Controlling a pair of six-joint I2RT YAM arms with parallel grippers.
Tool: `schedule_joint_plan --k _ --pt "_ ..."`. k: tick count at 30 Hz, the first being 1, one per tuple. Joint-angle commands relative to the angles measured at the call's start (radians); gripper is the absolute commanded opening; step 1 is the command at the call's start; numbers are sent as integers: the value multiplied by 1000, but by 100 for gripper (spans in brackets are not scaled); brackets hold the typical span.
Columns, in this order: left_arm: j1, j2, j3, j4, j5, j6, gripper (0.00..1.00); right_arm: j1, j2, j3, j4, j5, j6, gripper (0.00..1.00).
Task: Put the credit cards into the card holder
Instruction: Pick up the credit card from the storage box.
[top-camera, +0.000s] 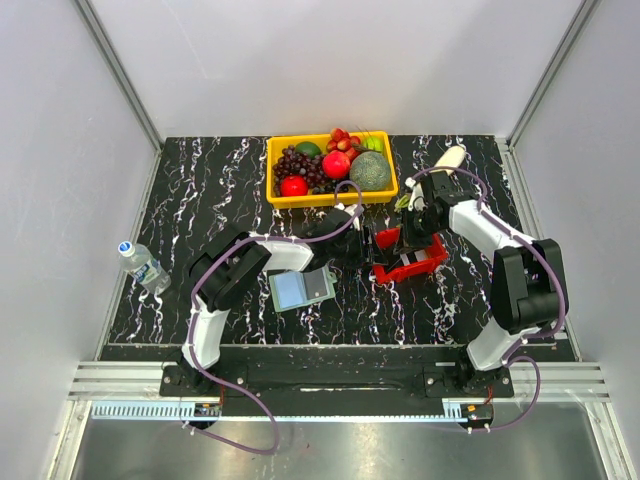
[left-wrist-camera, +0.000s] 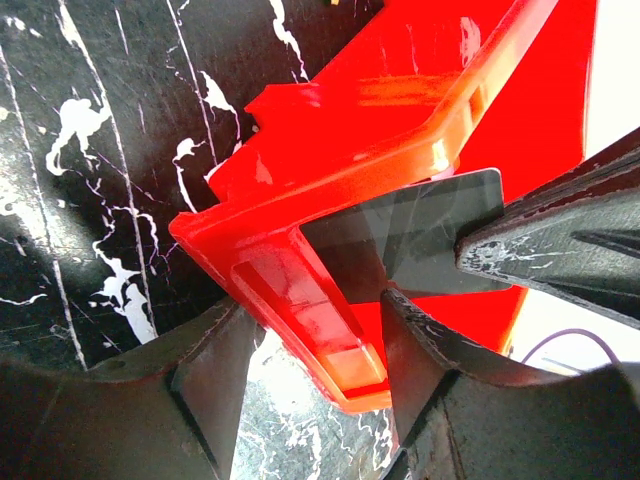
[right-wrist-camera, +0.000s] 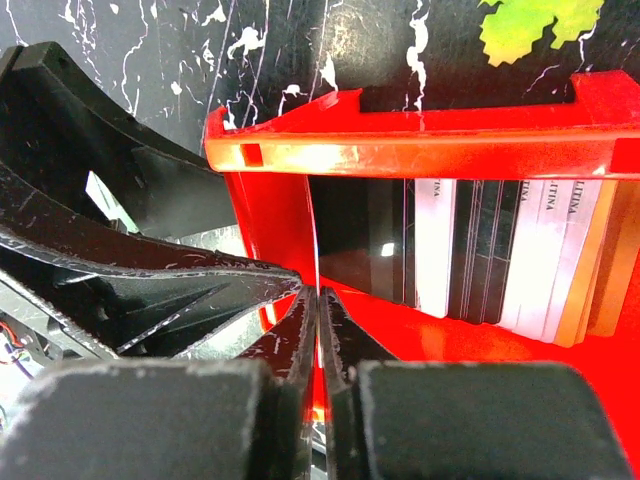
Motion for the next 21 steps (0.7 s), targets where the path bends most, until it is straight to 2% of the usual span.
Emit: schedule_joint_plan --k 1,4,8,16,19,21 --pt "9 -43 -10 38 -10 30 56 1 -46 11 26 23 -2 4" --pt "9 -87 -19 19 -33 71 59 1 -92 23 21 61 -7 2" --pt "18 -171 -82 40 -65 128 68 -1 -121 53 12 61 -22 0" --pt "59 -317 -154 52 -50 226 72 -1 -182 82 -20 46 -19 0" --pt "102 -384 -174 80 36 299 74 -1 -218 97 -22 -9 -22 0" --pt "175 -411 -167 89 176 350 75 1 -228 112 -25 -83 -22 0"
